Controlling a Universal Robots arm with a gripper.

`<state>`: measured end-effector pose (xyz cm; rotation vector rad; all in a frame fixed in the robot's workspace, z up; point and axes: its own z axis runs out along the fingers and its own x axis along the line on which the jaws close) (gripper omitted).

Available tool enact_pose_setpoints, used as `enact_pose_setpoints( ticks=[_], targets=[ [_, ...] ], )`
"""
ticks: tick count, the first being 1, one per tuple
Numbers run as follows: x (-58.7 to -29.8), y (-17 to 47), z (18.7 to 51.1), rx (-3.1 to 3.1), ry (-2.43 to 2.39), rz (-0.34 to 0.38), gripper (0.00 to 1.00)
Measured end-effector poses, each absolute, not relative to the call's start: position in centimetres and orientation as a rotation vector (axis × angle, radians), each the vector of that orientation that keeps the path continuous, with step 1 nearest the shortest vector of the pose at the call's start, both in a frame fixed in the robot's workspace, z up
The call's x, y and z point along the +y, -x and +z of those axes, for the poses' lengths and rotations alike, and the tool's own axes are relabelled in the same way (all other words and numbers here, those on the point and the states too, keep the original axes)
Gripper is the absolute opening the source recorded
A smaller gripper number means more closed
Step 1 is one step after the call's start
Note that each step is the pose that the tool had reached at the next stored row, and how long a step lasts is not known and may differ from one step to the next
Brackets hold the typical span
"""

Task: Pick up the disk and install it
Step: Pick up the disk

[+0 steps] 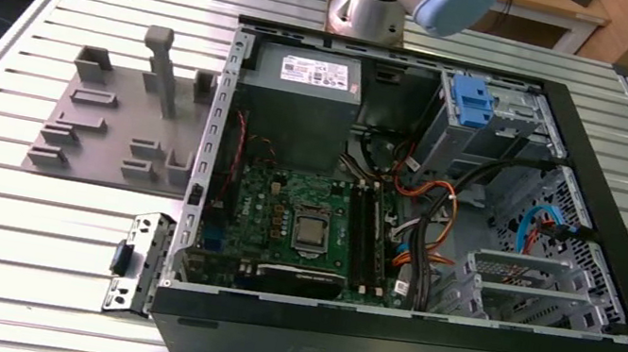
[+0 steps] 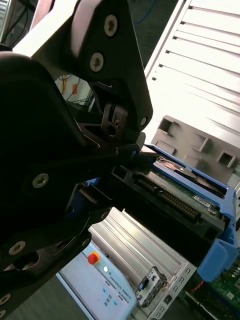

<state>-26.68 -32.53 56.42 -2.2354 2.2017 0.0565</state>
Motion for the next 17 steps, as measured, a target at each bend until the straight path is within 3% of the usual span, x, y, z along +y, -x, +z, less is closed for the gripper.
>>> enact_pose_setpoints(
  ticks=[17],
  targets=[
    [-34.5, 21.2, 56.3, 2.203, 2.237, 0.060, 0.36]
  ],
)
